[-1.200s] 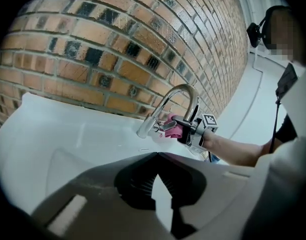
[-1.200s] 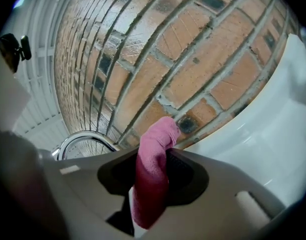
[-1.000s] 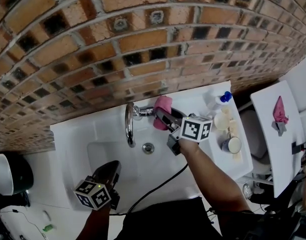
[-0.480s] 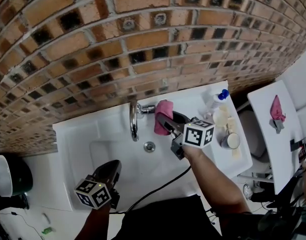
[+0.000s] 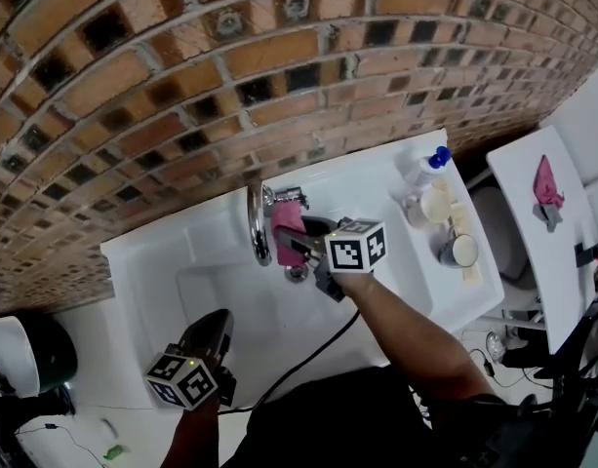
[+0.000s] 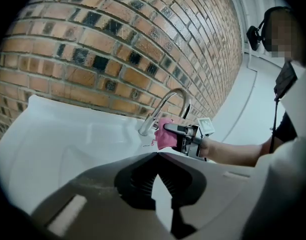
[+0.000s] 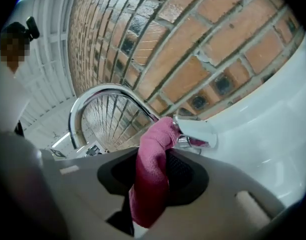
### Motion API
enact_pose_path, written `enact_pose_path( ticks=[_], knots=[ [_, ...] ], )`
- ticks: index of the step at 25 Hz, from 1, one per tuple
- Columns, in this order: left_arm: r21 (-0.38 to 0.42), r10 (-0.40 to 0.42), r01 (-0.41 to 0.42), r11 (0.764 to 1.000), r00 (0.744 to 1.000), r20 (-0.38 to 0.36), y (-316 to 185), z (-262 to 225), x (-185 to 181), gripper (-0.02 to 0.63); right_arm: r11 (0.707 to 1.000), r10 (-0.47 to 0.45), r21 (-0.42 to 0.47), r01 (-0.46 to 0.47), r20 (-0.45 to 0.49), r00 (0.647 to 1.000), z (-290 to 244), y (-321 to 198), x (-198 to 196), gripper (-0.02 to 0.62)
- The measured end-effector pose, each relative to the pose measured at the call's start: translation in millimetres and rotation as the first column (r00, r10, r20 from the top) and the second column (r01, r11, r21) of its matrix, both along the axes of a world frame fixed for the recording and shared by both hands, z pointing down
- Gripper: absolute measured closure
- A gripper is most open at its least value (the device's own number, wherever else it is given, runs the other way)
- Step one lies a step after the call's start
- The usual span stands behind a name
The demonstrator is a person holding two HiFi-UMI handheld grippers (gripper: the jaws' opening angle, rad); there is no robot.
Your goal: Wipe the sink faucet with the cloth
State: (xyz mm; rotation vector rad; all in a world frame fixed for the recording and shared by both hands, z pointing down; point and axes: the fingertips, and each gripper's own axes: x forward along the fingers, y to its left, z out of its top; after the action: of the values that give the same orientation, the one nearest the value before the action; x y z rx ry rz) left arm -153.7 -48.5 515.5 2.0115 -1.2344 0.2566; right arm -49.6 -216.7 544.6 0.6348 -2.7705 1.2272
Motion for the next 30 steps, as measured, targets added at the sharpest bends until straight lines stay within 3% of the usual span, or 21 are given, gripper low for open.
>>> enact_pose_path(
  ticks=[19,26,30],
  knots=[
    [-0.051,-0.002,0.001,0.999,1.0,-0.015,-11,18,-1,0.6,0.976,0.092,-0.201,-0.084,0.032,0.995,63,-12,13,0.456],
    [-0.058,0.008,-0.009,0.998,1.0,-0.007,-7,19,0,0.6,0.961,0.053,-0.27,-0.062,-0.039,0.998,91,9,5,0.456],
    [-0.066,-0.003,0.003,0.998,1.0,-0.004,-2,19,-3,0.6,0.955,0.036,-0.295,-0.036,-0.006,0.999,90,17,-11,0.456]
  ],
)
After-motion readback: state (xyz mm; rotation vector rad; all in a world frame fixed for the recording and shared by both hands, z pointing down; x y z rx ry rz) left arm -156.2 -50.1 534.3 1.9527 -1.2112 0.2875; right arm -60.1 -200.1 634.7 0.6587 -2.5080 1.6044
